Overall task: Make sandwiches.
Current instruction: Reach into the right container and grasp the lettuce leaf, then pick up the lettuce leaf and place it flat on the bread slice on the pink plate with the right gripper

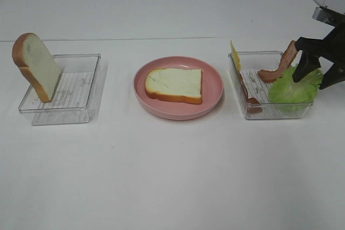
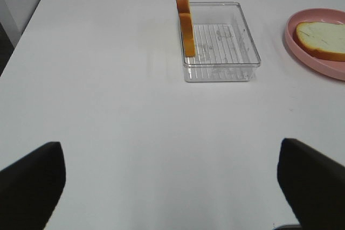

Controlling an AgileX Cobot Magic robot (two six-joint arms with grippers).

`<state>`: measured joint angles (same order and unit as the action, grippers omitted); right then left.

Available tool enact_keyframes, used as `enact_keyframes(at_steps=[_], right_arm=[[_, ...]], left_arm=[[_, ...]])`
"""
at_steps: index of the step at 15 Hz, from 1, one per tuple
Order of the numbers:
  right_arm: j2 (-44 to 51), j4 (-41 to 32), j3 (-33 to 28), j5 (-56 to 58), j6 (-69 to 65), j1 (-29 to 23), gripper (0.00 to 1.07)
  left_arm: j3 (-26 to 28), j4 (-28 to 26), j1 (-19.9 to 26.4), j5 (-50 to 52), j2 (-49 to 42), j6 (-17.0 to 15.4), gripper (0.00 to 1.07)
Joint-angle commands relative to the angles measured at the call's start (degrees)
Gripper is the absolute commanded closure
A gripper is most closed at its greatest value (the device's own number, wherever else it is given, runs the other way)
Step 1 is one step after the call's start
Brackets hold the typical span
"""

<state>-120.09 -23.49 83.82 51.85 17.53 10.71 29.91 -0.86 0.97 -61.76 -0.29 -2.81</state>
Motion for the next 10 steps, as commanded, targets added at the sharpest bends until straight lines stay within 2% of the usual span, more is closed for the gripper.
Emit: enact_keyframes(at_steps=[1, 2, 3, 10], right_arm=[[-0.1, -0.5, 0.4, -0.6, 0.5, 0.2, 0.77], [-0.1, -0.5, 0.4, -0.6, 0.5, 0.2, 0.87], [-0.1, -0.5, 0.4, -0.7, 0.6, 0.2, 1.07], [3.3, 0.1, 0.4, 0.4, 0.2, 0.1, 1.07]], left_arm=[[-0.1, -0.1, 0.2, 0.3, -1.0, 0.1, 0.06], [-0.1, -0.1, 0.2, 0.3, -1.0, 0.1, 0.06], [-0.1, -0.1, 0.2, 0.3, -1.0, 0.1, 0.06], [-0.1, -0.1, 0.2, 0.3, -1.0, 0.1, 0.06]])
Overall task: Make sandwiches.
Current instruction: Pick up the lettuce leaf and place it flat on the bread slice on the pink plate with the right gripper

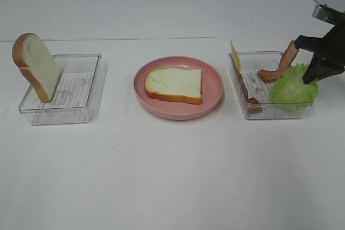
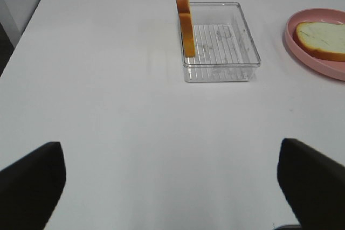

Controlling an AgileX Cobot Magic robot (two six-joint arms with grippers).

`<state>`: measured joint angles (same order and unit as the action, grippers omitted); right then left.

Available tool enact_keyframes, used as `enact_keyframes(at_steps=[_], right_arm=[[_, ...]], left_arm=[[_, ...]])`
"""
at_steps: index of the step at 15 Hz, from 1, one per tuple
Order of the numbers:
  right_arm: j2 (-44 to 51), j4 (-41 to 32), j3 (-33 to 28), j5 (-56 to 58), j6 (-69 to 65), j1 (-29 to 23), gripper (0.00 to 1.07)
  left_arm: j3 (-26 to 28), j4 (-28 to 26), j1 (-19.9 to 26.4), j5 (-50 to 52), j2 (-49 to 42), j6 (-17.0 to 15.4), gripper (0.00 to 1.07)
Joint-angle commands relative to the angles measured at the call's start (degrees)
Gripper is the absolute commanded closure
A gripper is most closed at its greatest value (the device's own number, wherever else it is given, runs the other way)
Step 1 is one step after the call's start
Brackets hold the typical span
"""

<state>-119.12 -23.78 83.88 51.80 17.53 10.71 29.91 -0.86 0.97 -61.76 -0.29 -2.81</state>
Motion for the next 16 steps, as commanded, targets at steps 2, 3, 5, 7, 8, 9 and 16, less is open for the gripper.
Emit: enact_keyframes(at_steps=[2, 3, 5, 7, 8, 9, 16], right_arm=[[7.2, 2.9, 0.3, 2.2, -2.4, -1.9, 1.07], [9.5, 6.4, 0.3, 2.2, -4.5, -4.0, 1.07], [12.5, 10.3, 0.3, 1.9, -6.9, -7.2, 1.07], [15.2, 13.6, 1.7, 2.9, -9.5, -12.4, 1.07], [15.8, 14.7, 4.5, 4.2, -10.1, -17.1, 1.07], [15.8, 14.9, 6.6, 4.6, -10.3, -19.9, 1.07], [12.1, 16.2, 12.7, 1.3, -14.4, -37.3, 1.07]], left_arm=[[-0.1, -0.1, 0.2, 0.3, -1.0, 0.1, 0.06], [-0.1, -0.1, 0.2, 0.3, -1.0, 0.1, 0.06], [-0.1, -0.1, 0.2, 0.3, -1.0, 0.1, 0.06], [-0.1, -0.1, 0.2, 0.3, -1.0, 0.1, 0.06], [-0.1, -0.1, 0.2, 0.3, -1.0, 0.1, 0.06], [-0.1, -0.1, 0.2, 0.3, -1.0, 0.1, 0.06], [-0.1, -0.1, 0.2, 0.3, -1.0, 0.1, 0.06]])
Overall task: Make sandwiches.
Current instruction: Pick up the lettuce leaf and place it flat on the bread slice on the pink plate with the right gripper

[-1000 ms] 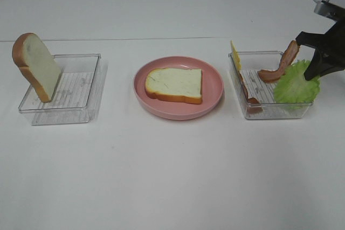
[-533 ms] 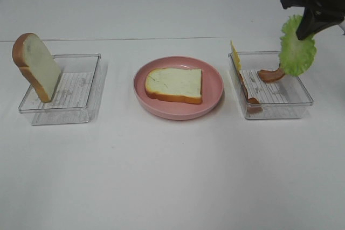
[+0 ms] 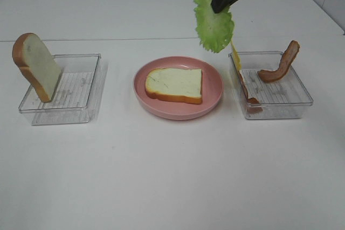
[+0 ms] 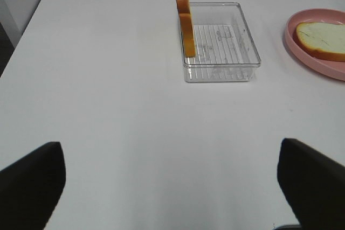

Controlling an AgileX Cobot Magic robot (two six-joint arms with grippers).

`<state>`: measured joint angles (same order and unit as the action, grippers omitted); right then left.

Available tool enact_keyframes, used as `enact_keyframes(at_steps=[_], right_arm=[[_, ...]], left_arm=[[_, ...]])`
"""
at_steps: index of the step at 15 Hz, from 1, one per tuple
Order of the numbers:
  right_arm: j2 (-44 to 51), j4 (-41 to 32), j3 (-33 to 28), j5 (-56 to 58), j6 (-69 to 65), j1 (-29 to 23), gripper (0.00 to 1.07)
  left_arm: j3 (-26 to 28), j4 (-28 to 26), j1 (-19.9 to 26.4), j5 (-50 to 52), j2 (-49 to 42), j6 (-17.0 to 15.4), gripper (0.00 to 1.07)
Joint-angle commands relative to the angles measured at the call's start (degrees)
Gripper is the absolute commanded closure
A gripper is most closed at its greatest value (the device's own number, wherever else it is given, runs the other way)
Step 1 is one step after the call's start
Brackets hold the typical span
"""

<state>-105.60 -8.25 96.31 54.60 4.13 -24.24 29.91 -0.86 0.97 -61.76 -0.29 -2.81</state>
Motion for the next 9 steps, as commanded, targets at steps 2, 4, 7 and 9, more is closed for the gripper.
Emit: enact_keyframes(at_steps=[2, 4, 7, 9], right_arm=[[-5.0, -0.3, 0.3, -4.5, -1.2, -5.8, 1.07], [-7.3, -1.8, 0.3, -7.2, -1.1, -7.4, 1.07], [-12.2, -8.0, 0.5, -12.2, 2.0, -7.5, 1.07], [-14.3, -9.5, 0.5, -14.5, 2.1, -7.5, 1.07]], left_arm=[[-0.1, -0.1, 0.2, 0.3, -1.0, 0.1, 0.06], [-0.1, -0.1, 0.2, 0.3, -1.0, 0.1, 0.06], [-0.1, -0.1, 0.2, 0.3, -1.0, 0.1, 0.06], [-0.1, -0.1, 0.2, 0.3, -1.0, 0.1, 0.06]])
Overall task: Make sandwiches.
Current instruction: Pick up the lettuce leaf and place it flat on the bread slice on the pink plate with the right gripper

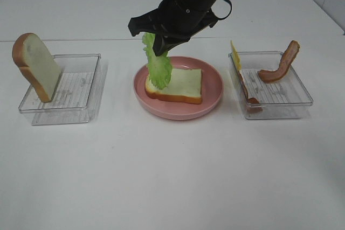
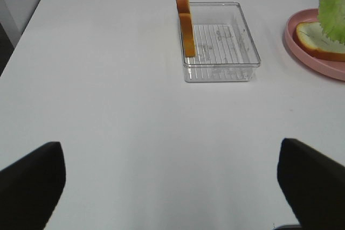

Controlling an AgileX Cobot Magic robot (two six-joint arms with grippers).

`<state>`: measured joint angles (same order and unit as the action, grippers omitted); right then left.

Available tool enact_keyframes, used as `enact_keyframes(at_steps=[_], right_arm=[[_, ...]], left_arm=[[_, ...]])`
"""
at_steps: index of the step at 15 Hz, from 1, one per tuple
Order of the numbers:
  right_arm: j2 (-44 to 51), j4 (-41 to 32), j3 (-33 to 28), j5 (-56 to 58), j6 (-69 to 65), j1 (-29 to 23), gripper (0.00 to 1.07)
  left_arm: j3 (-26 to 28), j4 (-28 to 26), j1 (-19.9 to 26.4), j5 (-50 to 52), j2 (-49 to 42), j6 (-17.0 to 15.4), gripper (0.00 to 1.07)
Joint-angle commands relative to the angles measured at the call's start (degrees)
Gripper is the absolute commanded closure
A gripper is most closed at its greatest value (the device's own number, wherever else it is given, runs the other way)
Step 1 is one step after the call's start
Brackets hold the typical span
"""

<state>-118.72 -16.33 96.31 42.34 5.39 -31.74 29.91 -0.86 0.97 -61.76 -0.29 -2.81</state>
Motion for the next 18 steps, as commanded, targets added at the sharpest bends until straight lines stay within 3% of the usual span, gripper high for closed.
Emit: enact_keyframes(at_steps=[1, 5, 9, 10, 13, 15, 16, 17, 18], right_arm=[[-1.5, -1.5, 0.5, -2.6, 0.8, 0.0, 1.07], [-5.0, 2.3, 0.5, -5.1, 0.2, 0.0, 1.07], [-7.0, 13.8, 0.5, -7.1, -5.4, 0.1, 1.07], [-7.5, 21.5, 0.5, -7.7, -10.5, 0.1, 1.07], [-7.8, 24.2, 0.5, -7.3, -13.2, 0.1, 1.07], [-7.8, 24.2, 0.5, -7.2, -13.1, 0.1, 0.51], [-7.8, 24.5, 0.5, -7.2, -13.1, 0.1, 0.36], [-7.8, 25.2, 0.5, -7.2, -12.9, 0.1, 0.07], [-7.7, 25.4, 0.5, -7.1, -12.8, 0.1, 0.09]], left_arm=[[-0.1, -0.1, 0.2, 0.3, -1.0, 0.1, 0.06], [-0.1, -0.1, 0.2, 0.3, -1.0, 0.1, 0.06], [-0.1, -0.1, 0.2, 0.3, -1.0, 0.1, 0.06], [-0.1, -0.1, 0.2, 0.3, -1.0, 0.1, 0.06], [-0.1, -0.1, 0.2, 0.3, -1.0, 0.1, 0.06], [-0.1, -0.1, 0.2, 0.3, -1.0, 0.1, 0.06], [-0.1, -0.1, 0.2, 0.3, -1.0, 0.1, 0.06], [-0.1, -0.1, 0.2, 0.3, -1.0, 0.1, 0.06], [-0.1, -0.1, 0.2, 0.3, -1.0, 0.1, 0.06]])
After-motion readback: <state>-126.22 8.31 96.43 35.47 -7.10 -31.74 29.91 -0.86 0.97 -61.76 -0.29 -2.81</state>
